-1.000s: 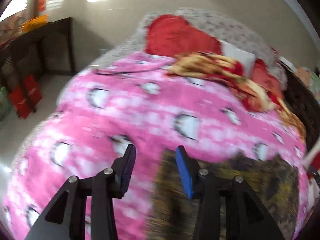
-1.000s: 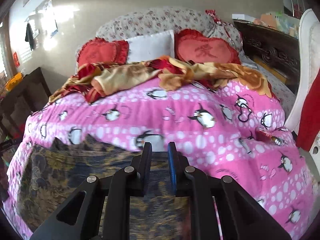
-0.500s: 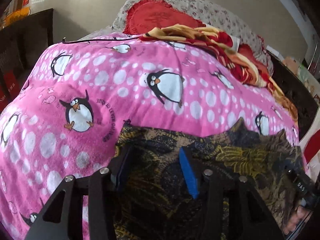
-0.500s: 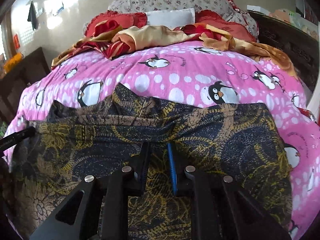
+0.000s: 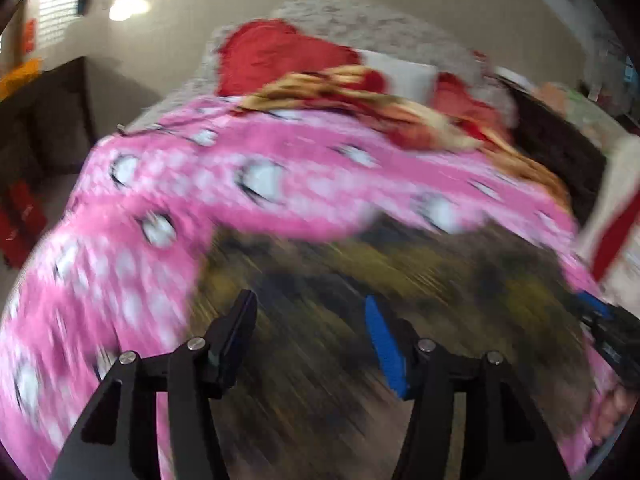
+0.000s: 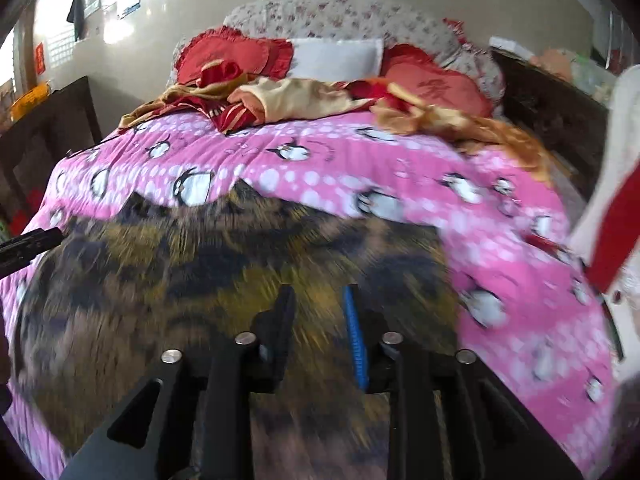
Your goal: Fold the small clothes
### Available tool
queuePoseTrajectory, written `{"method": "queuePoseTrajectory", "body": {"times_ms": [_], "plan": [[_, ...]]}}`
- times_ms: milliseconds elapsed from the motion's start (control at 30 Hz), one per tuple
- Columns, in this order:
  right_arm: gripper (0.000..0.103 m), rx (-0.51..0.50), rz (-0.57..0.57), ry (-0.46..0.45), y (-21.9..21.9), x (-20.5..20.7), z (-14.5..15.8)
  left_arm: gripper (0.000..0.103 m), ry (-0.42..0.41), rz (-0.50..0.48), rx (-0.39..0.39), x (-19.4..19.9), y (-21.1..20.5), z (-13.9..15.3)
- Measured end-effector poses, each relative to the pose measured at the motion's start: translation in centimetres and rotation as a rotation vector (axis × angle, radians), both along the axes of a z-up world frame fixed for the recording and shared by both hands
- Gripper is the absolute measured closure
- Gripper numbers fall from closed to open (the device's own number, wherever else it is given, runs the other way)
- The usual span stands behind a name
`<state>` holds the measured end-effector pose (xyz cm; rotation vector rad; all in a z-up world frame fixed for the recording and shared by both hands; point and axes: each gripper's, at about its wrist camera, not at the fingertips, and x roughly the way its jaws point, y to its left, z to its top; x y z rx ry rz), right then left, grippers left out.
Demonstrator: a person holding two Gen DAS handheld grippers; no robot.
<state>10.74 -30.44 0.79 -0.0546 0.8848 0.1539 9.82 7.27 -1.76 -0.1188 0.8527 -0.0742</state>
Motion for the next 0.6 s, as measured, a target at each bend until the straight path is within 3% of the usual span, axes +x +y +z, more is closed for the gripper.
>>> {"method": "queuePoseTrajectory", "body": {"times_ms": [100, 200, 233, 333, 467, 600], "plan": [[0.061, 0.008, -0.001, 0.044, -1.9, -4.0, -1.0, 0.043, 0.015, -0.109, -0.023, -5.1, -3.5, -0.8], [0.061, 0.006, -0.001, 0.103, -3.1, -5.8, -3.5, 0.043, 0.12, -0.182, -0.052, -8.0, -6.2, -4.0], [0.061, -0.004, 0.002, 0.11, -3.5, -6.2, -4.7, 0.042, 0.126, -0.191, -0.013, -8.5, -7.0, -4.9], [0.061, -0.011, -0.008, 0.096, -3.3, -6.2, -4.2, 0.034, 0.074, -0.249, 0.085, -9.4, -8.6, -5.5], [0.061, 0.031, 0.008, 0.04, -1.1, -6.6, -0.8, 0.034, 0.079, -0.193, 0.01, -9.8, -6.7, -4.0], [0.061, 0.057, 0.119, -0.006, 3.7, -8.5, 0.6, 0.032, 0.011, -0.044, 0.053, -11.6, -3.5, -3.3]]}}
